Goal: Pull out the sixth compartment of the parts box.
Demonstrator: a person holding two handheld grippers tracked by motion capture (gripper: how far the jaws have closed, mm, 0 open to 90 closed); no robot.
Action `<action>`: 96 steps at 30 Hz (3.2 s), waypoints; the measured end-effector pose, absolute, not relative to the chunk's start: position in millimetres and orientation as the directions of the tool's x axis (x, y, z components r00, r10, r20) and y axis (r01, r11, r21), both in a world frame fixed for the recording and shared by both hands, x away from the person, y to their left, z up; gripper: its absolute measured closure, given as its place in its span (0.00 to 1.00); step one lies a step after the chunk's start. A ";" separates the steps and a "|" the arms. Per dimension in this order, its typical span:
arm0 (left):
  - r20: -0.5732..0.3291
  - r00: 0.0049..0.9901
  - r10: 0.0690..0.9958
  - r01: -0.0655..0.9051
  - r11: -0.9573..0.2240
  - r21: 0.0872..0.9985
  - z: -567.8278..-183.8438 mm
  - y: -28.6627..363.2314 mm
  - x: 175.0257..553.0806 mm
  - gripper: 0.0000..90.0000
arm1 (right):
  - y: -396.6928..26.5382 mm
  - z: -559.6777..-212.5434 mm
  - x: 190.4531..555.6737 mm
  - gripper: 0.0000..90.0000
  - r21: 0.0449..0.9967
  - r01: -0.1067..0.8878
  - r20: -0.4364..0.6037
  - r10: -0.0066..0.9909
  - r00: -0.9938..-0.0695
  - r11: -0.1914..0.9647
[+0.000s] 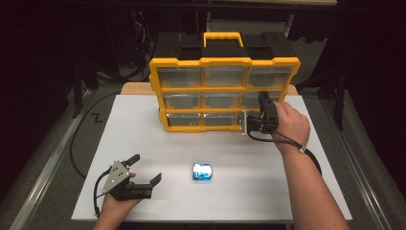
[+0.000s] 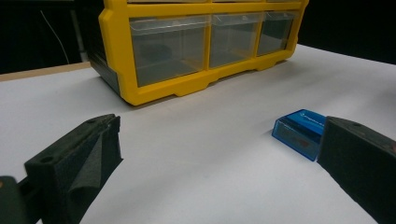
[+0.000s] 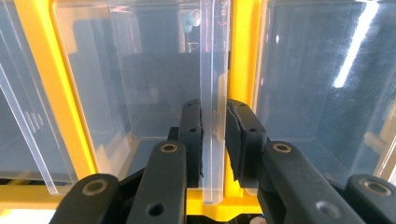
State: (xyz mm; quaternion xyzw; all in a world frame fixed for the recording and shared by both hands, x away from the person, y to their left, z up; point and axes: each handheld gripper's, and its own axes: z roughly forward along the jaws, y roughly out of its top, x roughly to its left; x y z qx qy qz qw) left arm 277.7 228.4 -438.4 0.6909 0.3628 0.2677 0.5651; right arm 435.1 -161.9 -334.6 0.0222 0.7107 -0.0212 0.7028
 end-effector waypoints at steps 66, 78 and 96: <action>-0.049 0.589 0.807 0.194 -0.083 0.977 -436.8 229.8 276.9 0.00 | -167.6 -334.5 367.6 0.89 -0.031 0.037 -0.999 -0.030 -0.018 0.999; -0.047 0.593 0.804 0.196 -0.087 0.977 -437.1 229.2 276.6 0.00 | -168.7 -335.8 356.8 0.89 -0.027 0.033 -0.999 -0.027 -0.019 0.999; -0.042 0.600 0.799 0.193 -0.094 0.977 -437.2 228.1 276.4 0.00 | -169.7 -340.8 353.4 0.89 -0.028 0.018 -1.000 -0.028 0.007 0.999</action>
